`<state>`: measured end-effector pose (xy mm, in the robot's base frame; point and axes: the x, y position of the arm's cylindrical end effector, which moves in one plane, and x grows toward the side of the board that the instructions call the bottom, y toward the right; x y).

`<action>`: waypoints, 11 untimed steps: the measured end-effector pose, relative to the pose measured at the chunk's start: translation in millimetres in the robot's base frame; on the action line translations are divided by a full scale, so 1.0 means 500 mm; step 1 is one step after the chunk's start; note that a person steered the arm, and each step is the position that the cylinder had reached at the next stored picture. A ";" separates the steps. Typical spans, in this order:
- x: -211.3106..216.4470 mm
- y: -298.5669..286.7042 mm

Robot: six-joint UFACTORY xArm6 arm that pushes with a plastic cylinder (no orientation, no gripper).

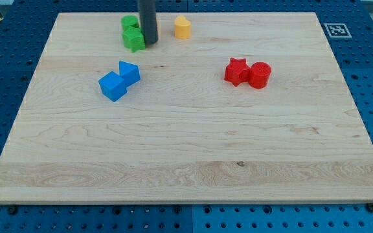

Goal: Move the yellow hexagon right bottom to the yellow heart

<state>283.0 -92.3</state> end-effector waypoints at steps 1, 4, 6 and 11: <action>0.000 -0.011; 0.073 0.204; -0.006 0.346; -0.152 0.052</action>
<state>207.2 -66.3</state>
